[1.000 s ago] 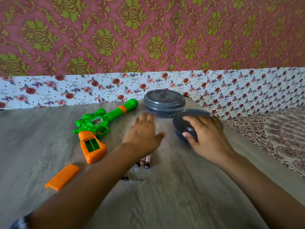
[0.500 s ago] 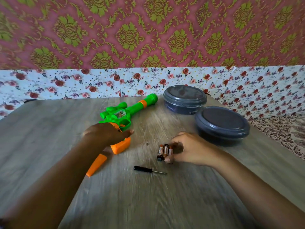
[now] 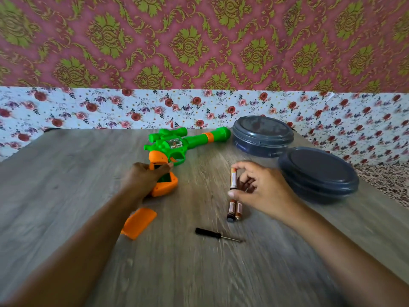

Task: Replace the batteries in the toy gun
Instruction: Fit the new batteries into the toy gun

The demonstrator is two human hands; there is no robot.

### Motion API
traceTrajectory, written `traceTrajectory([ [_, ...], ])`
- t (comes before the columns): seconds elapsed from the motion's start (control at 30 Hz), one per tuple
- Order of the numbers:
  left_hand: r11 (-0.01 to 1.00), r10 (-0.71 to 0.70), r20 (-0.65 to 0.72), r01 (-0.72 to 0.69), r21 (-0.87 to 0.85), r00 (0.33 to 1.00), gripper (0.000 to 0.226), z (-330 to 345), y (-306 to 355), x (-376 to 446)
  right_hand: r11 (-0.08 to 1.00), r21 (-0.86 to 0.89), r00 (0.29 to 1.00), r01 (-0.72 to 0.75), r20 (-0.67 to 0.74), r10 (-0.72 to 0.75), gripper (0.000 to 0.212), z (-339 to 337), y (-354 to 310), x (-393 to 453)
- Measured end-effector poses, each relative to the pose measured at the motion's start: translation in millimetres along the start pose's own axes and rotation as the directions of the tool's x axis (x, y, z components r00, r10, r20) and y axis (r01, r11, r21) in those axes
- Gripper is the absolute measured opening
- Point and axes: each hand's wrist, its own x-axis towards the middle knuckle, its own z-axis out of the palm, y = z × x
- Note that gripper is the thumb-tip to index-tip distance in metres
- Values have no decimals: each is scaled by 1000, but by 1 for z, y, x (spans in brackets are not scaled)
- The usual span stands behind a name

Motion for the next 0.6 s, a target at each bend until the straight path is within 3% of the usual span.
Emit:
traceTrajectory([
  [0.13, 983, 87, -49, -94, -159, 995, 21, 1, -5, 0, 993, 75, 990, 90, -112, -81, 51, 34, -22, 21],
  [0.23, 957, 135, -97, -155, -244, 986, 37, 6, -9, 2, 987, 77, 980, 140, -153, -127, 52, 54, -37, 36],
  [0.47, 892, 308, 91, -255, -372, 947, 59, 23, -4, -4, 987, 97, 971, 130, -214, -107, 50, 84, -37, 50],
  [0.6, 871, 296, 91, -229, -436, 951, 43, 26, -1, -7, 987, 63, 958, 151, -254, -130, 46, 92, -34, 51],
])
